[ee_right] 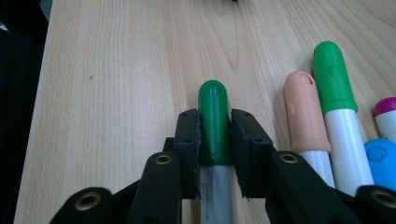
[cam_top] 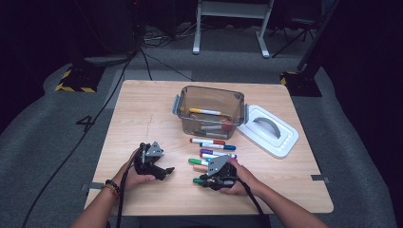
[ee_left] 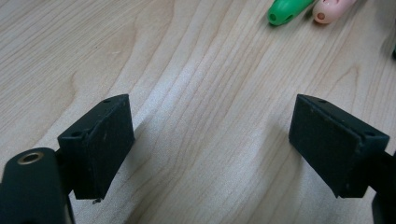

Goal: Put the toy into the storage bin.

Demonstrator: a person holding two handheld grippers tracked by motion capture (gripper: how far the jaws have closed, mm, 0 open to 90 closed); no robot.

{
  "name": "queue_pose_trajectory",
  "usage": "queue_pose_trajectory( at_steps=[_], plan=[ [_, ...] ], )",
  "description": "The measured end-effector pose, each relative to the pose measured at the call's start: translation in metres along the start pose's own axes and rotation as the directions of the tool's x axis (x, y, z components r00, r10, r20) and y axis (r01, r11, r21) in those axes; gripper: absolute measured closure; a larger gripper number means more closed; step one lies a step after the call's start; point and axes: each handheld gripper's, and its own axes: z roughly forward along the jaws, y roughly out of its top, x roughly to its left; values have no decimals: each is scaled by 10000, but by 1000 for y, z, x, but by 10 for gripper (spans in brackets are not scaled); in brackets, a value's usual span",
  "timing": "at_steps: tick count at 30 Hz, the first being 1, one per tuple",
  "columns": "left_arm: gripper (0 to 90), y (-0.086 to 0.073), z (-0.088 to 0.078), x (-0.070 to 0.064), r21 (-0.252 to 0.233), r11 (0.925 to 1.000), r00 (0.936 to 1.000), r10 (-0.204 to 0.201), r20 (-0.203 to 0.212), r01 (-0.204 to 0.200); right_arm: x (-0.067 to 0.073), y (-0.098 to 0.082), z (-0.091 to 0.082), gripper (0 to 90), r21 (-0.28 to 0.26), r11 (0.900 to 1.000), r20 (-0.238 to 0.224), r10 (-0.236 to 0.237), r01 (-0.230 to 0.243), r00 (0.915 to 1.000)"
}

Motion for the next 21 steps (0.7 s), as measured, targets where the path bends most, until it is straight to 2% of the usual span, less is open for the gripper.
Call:
queue_pose_trajectory(
  at_steps=[10,21],
  plan=[
    [143,0,0,0,1,10000,10000,-1,1,1,6,-1,-4,751,-97,9994,-114,-348,347,9993],
    [143,0,0,0,3,10000,10000,-3,2,3,4,2,-23,755,-783,9966,54,-252,256,9997]
  ],
)
